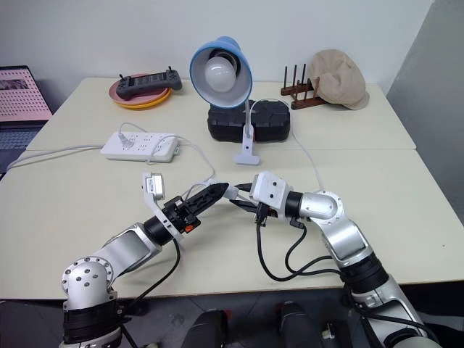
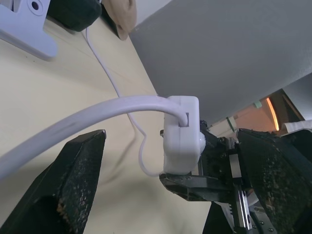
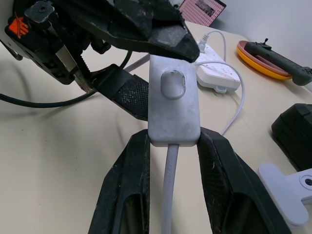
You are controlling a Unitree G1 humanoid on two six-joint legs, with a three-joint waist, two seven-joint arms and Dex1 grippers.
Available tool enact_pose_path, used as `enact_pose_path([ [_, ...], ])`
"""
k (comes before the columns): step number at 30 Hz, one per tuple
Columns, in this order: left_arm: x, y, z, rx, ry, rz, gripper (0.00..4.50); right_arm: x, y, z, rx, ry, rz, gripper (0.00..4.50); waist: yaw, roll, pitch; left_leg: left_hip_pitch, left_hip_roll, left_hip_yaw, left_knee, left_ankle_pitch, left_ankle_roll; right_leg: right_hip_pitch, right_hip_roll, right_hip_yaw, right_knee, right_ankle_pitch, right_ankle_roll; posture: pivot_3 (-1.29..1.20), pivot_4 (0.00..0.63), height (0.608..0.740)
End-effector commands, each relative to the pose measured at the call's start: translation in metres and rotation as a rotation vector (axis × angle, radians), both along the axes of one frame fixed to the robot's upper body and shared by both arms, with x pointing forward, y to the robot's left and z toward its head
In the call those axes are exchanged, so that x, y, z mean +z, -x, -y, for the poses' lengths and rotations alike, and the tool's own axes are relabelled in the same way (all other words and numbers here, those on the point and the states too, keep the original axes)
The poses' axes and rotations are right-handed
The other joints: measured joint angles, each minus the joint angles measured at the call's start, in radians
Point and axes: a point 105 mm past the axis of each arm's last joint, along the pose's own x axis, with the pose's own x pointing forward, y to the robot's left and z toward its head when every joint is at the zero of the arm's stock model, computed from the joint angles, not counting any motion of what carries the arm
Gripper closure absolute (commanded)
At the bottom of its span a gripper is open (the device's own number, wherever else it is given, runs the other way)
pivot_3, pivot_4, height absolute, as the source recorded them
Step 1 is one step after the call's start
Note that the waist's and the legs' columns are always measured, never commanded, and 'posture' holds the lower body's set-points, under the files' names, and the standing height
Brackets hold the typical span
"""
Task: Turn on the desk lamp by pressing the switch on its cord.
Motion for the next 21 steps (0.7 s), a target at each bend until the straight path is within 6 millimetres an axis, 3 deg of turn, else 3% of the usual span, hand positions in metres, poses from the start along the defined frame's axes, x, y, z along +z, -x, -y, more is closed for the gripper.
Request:
enact_pose_path([
  [1,0.0055,0.0012,-0.0047,0.0,0.006,0.028,0.46,0.0122,0.0003,0.003,-0.01,-0.026,0.05,3.48,0.0,0.0,0.0,0.0,0.0,0.0,0.0,0.0,0.0,0.0,0.0,0.0,0.0,0.0,0.0,0.0,0.15,0.74],
  [17,0.0103,-0.0002,-0.0093,0.008,0.016,0.036,3.82,0.0102,0.0009,0.0028,-0.012,-0.025,0.045,3.48,0.0,0.0,0.0,0.0,0.0,0.0,0.0,0.0,0.0,0.0,0.0,0.0,-0.001,-0.001,-0.001,0.0,0.15,0.74],
  [21,0.0123,-0.0001,-0.0099,0.011,0.031,0.035,4.01,0.0084,0.0006,0.0039,-0.014,-0.022,0.042,3.48,0.0,0.0,0.0,0.0,0.0,0.0,-0.001,0.0,0.0,0.0,0.0,0.0,-0.001,-0.001,-0.001,0.0,0.15,0.74],
])
